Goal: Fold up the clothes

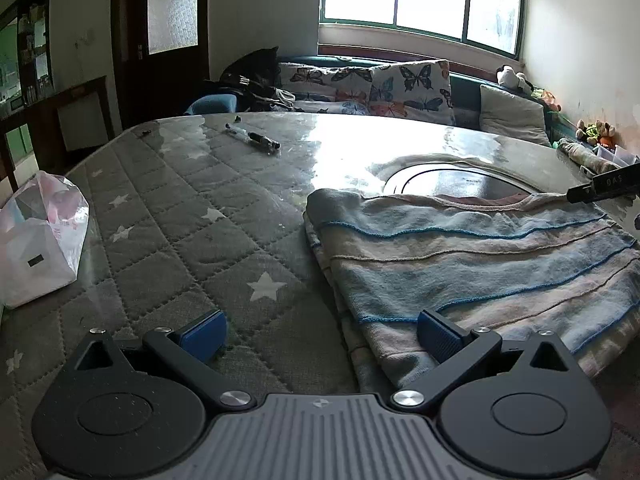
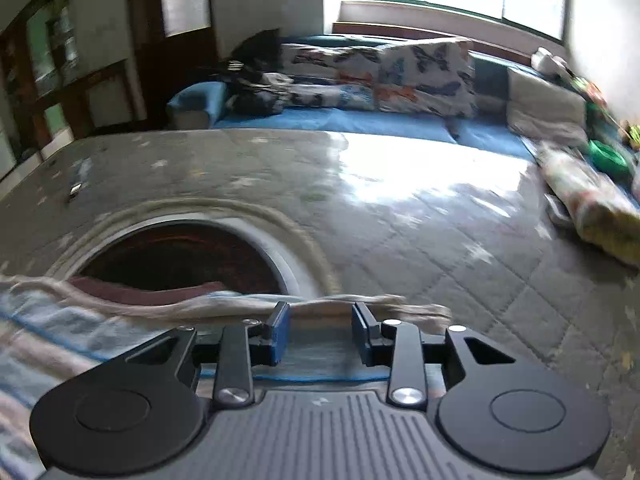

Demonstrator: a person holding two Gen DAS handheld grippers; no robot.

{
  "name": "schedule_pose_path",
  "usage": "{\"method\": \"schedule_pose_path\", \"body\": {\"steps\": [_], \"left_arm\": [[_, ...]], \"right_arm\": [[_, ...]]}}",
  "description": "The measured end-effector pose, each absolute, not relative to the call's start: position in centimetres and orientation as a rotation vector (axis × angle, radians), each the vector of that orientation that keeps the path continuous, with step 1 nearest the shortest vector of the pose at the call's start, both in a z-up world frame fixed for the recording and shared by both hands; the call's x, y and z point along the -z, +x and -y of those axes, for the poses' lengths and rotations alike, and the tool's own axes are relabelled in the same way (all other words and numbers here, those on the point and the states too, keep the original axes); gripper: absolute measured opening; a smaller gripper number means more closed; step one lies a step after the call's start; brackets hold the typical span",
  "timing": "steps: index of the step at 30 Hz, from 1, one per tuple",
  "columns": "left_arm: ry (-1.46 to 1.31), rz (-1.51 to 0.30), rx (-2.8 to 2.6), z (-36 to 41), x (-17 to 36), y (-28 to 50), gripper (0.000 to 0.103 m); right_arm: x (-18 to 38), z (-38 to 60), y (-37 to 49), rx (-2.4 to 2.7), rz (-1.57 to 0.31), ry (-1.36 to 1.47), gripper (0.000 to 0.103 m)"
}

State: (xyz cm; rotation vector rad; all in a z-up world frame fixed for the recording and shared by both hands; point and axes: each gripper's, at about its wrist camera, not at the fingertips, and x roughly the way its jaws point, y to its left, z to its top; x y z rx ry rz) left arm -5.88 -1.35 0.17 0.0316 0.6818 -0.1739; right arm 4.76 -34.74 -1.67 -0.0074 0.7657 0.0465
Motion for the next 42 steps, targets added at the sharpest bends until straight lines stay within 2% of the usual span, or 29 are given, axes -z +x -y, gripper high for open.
{"method": "schedule_pose_path", "body": {"steps": [15, 18, 19, 42], "left_arm": [[0.022, -0.676, 0.176, 1.4, -0.3, -5.9, 0.103], [0.019, -0.675, 0.177, 1.4, -0.3, -5.9, 0.103], [0.017, -0.675, 0.177, 1.4, -0.3, -5.9, 0.103], [0.01, -0.676, 0.182, 1.2, -0.4, -6.1, 0.103]], "right_arm": [[0.1, 14.7, 4.3, -0.615, -0.813, -0.172, 0.033], [0.7, 12.1, 5.2, -0.647, -0.833, -0.188, 0.031], [0.9, 11.5, 5.4, -0.647, -0.834, -0.19, 0.027], [1.2, 13.6, 5.8, -0.562, -0.84, -0.178, 0.027]]}}
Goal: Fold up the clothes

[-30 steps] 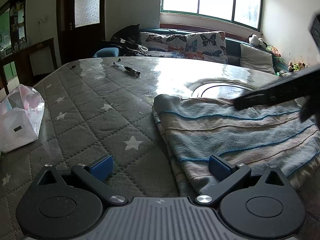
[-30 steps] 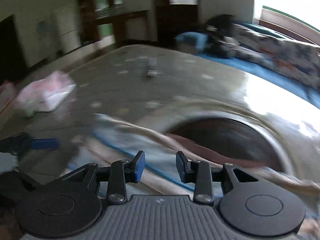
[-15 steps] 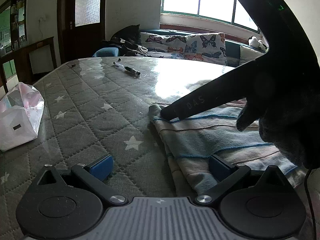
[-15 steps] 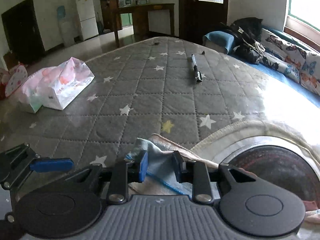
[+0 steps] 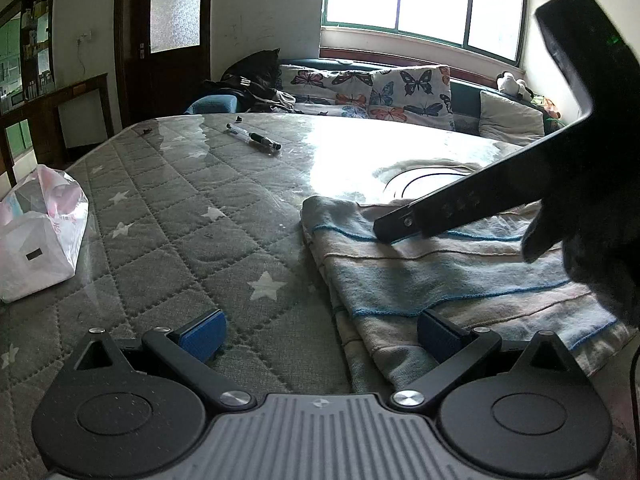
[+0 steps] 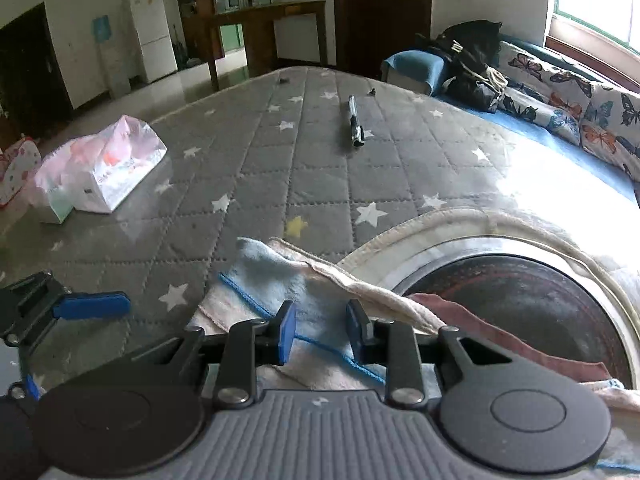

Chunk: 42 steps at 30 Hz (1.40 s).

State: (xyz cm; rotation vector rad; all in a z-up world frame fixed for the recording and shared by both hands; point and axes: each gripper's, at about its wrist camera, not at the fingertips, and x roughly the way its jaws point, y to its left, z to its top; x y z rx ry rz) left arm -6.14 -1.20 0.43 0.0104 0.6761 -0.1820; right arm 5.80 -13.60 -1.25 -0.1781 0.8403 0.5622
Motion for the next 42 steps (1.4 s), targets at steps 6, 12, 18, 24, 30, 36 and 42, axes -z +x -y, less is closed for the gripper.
{"method": "schedule_pose_path", "body": {"steps": [6, 12, 18, 24, 30, 36, 42], "left_arm": [[0.011, -0.677, 0.182, 1.1, -0.4, -6.2, 0.103], [0.015, -0.678, 0.181, 1.1, -0.5, -6.1, 0.103], [0.02, -0.679, 0.179, 1.1, -0.5, -6.1, 0.103], [0.023, -0.679, 0.179, 1.1, -0.5, -5.9, 0.103], [0.026, -0.68, 0.179, 1.2, -0.4, -5.9, 0.103], [0.028, -0.68, 0.178, 1.1, -0.4, -5.9, 0.103], [0.029, -0.68, 0.179, 1.1, -0.4, -5.9, 0.103]], "right_arm": [[0.0, 15.7, 3.2, -0.564, -0.826, -0.215, 0.028], [1.2, 16.5, -1.5, -0.609, -0.86, -0.301, 0.029], [1.3, 17.1, -6.7, -0.634, -0.809, -0.384, 0.034], [0.8, 20.7, -8.5, -0.566, -0.809, -0.284, 0.034], [1.1, 23.9, -9.7, -0.523, -0.862, -0.195, 0.034], [0.0, 26.1, -9.9, -0.433, -0.803, -0.153, 0.034], [1.0, 28.2, -10.0, -0.372, -0.844, -0.125, 0.034]]}}
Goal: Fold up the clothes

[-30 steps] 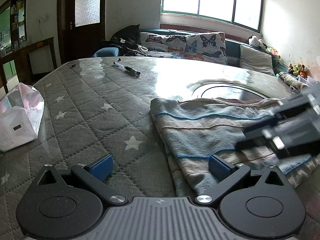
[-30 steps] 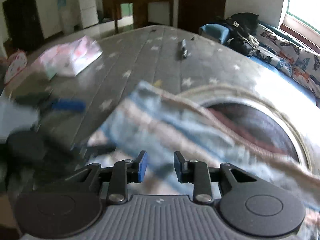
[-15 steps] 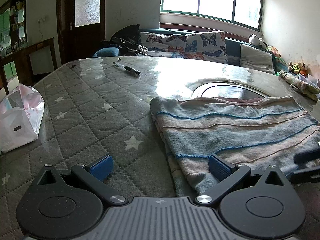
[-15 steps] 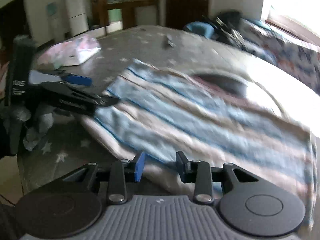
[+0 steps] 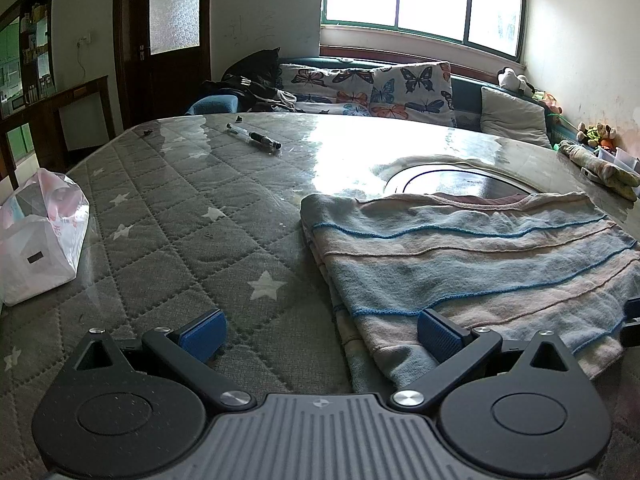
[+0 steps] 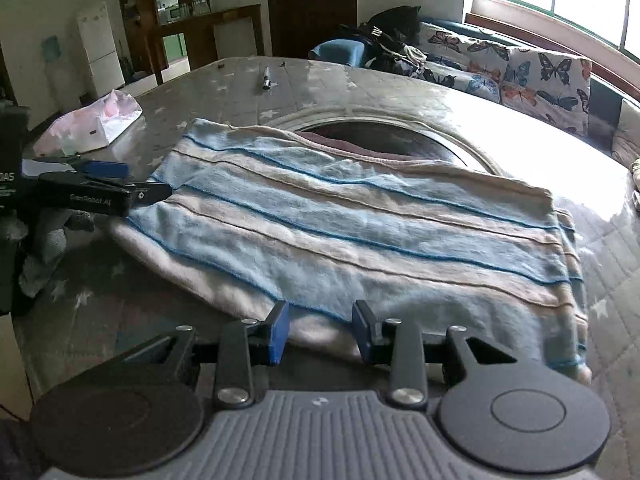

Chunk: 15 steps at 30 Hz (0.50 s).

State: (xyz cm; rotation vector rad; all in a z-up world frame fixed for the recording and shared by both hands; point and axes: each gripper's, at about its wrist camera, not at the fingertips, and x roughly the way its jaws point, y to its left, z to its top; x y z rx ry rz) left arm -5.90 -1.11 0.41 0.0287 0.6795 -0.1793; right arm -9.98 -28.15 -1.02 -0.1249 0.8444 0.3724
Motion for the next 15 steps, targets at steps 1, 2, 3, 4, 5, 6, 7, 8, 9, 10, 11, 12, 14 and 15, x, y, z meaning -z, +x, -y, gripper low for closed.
{"method": "schedule_pose_path", "body": {"steps": [1, 2, 3, 4, 5, 6, 7, 8, 9, 10, 11, 12, 14, 15], "left_arm": [[0.029, -0.68, 0.179, 1.1, -0.4, -5.9, 0.103], [0.029, -0.68, 0.179, 1.1, -0.4, -5.9, 0.103], [0.029, -0.68, 0.18, 1.1, -0.4, -5.9, 0.103], [0.029, -0.68, 0.18, 1.1, -0.4, -5.9, 0.103], [0.029, -0.68, 0.18, 1.0, -0.4, -5.9, 0.103], [0.029, -0.68, 0.18, 1.0, -0.4, -5.9, 0.103], [0.029, -0.68, 0.18, 1.0, -0.4, -5.9, 0.103], [0.029, -0.68, 0.18, 1.0, -0.4, -5.9, 0.103], [0.029, -0.679, 0.18, 1.0, -0.4, -5.9, 0.103], [0.03, -0.679, 0.181, 1.0, -0.4, -5.9, 0.103], [0.03, -0.679, 0.181, 1.0, -0.4, -5.9, 0.103], [0.03, -0.679, 0.181, 1.0, -0.4, -5.9, 0.103], [0.031, -0.679, 0.181, 1.0, -0.4, -5.9, 0.103], [0.031, -0.679, 0.181, 1.0, -0.4, -5.9, 0.103]], "right_arm": [[0.7, 28.7, -10.1, -0.354, -0.83, -0.115, 0.034], [0.4, 29.3, -10.1, -0.334, -0.817, -0.102, 0.035], [0.2, 30.0, -10.0, -0.31, -0.807, -0.084, 0.035], [0.2, 30.7, -9.8, -0.284, -0.804, -0.07, 0.035], [0.4, 31.4, -9.6, -0.254, -0.813, -0.063, 0.035], [0.7, 32.1, -9.4, -0.225, -0.821, -0.056, 0.035], [0.9, 32.8, -9.2, -0.195, -0.829, -0.048, 0.035], [1.1, 33.4, -9.1, -0.172, -0.838, -0.039, 0.035], [1.4, 34.0, -9.1, -0.161, -0.849, -0.026, 0.035], [1.5, 34.5, -9.3, -0.153, -0.856, -0.013, 0.035], [1.3, 34.9, -9.5, -0.148, -0.855, -0.006, 0.035], [1.1, 35.2, -9.7, -0.139, -0.847, -0.003, 0.035], [0.7, 35.7, -10.0, -0.121, -0.824, 0.005, 0.035], [0.6, 36.1, -10.0, -0.109, -0.816, 0.011, 0.035]]}}
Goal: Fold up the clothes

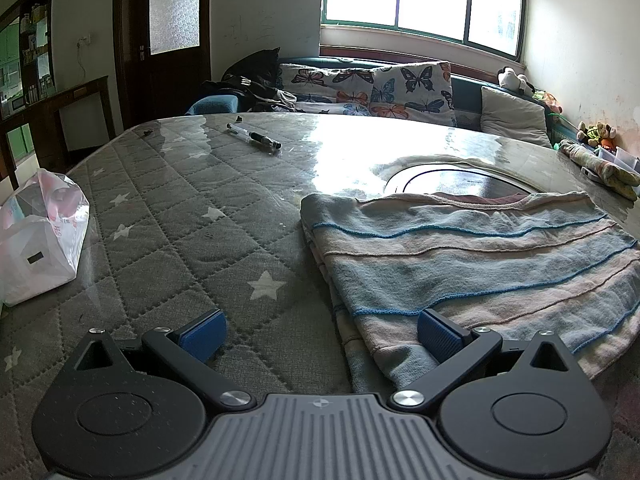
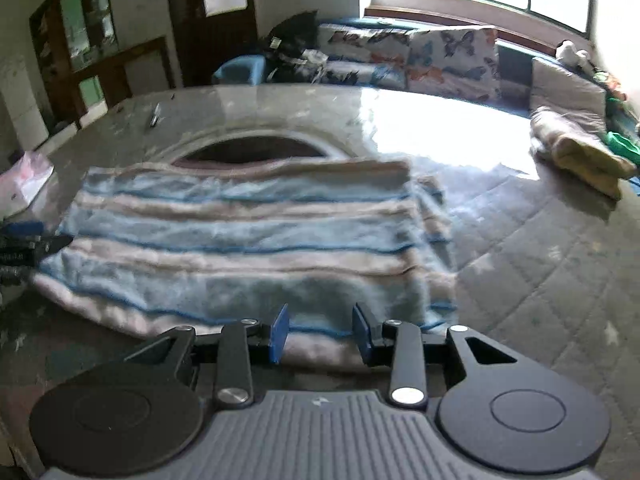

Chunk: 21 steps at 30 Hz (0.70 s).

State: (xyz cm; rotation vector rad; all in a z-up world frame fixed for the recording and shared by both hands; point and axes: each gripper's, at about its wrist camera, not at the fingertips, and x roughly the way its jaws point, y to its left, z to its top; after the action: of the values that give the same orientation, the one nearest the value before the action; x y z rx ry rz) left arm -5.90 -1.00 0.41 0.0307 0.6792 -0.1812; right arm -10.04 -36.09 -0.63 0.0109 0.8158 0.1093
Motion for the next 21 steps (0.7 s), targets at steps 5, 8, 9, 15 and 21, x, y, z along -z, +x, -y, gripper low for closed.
{"method": "schedule_pose_path", "body": {"steps": [5, 8, 9, 15, 21], "left_arm": [[0.031, -0.679, 0.182, 1.0, -0.4, -5.9, 0.103], [0.032, -0.679, 0.182, 1.0, -0.4, -5.9, 0.103], [0.033, -0.679, 0.182, 1.0, -0.4, -5.9, 0.103], [0.033, -0.678, 0.183, 1.0, -0.4, -5.9, 0.103], [0.026, -0.683, 0.184, 0.8, -0.6, -5.9, 0.103]], "right_arm": [[1.4, 37.9, -9.6, -0.019, -0.841, 0.021, 0.034], [0.9, 38.2, -9.5, -0.017, -0.817, 0.043, 0.034], [0.6, 38.2, -9.3, -0.021, -0.802, 0.039, 0.034], [1.5, 38.3, -7.2, -0.011, -0.808, 0.033, 0.034], [-0.3, 36.0, -7.7, -0.062, -0.762, -0.008, 0.035]]}}
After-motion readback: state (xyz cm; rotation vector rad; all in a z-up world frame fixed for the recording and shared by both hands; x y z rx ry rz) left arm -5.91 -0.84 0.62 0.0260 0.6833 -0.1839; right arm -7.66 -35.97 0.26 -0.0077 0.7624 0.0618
